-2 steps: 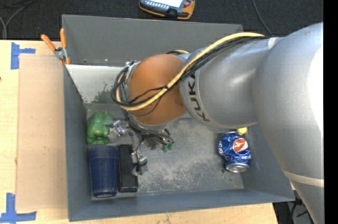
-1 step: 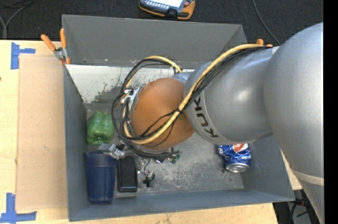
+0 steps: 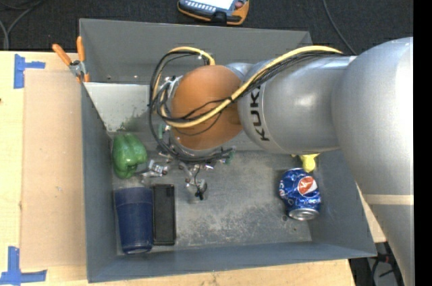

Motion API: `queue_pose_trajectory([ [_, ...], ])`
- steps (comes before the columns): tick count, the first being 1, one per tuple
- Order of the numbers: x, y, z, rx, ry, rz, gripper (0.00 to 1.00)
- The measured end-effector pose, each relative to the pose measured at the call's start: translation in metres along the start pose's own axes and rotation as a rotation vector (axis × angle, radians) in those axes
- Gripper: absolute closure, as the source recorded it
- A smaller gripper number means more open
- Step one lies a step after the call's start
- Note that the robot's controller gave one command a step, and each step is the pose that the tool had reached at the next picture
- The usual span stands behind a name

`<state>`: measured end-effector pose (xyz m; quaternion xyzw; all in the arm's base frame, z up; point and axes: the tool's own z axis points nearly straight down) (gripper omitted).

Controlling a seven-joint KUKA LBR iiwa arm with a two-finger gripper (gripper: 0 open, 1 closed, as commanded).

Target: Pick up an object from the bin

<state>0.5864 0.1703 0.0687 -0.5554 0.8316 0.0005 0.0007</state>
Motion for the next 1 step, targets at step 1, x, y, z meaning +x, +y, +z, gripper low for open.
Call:
queue_pose_trajectory([
  [1,0.0101,0.0284,-0.0012,0.02,-0.028,-0.056,1.0],
])
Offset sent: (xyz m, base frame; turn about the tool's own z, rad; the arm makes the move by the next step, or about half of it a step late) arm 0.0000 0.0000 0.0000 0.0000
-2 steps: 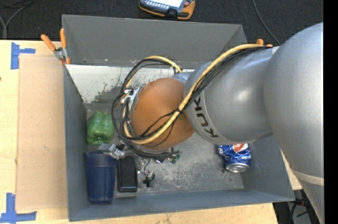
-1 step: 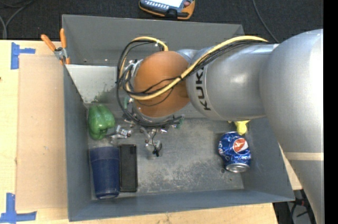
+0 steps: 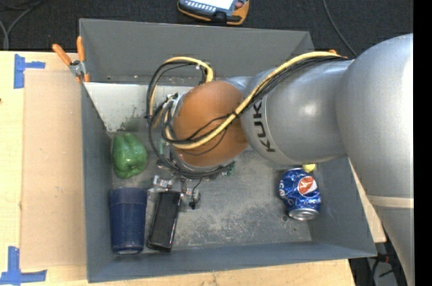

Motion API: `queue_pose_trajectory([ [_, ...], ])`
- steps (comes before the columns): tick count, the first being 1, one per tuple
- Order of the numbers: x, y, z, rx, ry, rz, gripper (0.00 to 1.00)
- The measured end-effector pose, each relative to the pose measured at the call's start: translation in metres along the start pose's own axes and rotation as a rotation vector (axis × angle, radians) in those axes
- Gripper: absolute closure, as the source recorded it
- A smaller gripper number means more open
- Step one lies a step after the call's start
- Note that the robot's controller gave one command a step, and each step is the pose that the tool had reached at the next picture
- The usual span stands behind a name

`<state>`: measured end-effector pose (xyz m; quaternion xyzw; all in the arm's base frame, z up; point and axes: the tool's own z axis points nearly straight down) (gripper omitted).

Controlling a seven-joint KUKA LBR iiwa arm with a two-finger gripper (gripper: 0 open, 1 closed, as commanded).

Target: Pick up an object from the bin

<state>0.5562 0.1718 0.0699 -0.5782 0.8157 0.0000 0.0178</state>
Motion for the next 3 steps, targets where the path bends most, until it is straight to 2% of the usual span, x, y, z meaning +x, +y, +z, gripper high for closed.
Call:
queue_pose_trajectory([
  [2,0.0,0.001,-0.013,-0.003,0.002,0.003,1.0],
  [3,-0.001,0.001,-0.042,-0.004,0.001,0.005,1.0],
])
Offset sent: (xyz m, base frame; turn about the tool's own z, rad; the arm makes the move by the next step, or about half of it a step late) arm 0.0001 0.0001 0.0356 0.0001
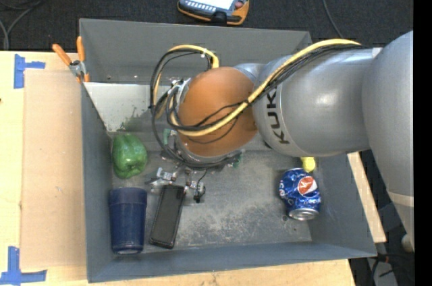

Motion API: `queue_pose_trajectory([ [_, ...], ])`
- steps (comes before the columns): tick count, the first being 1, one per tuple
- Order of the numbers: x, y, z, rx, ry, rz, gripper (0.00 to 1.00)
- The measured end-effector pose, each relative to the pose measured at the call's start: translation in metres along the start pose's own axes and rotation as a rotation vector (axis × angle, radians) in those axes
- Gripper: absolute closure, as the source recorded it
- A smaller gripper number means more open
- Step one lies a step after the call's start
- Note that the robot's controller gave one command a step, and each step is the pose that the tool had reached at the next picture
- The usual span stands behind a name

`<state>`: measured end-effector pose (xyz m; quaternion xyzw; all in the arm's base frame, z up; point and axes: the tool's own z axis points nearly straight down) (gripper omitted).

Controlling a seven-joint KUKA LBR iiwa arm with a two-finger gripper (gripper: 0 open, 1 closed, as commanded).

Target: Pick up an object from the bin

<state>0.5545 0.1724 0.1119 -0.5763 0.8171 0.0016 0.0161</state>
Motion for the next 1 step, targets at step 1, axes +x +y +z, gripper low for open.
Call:
queue_pose_trajectory([
  [1,-0.0015,0.0,-0.0291,-0.001,-0.001,0.004,1.0],
])
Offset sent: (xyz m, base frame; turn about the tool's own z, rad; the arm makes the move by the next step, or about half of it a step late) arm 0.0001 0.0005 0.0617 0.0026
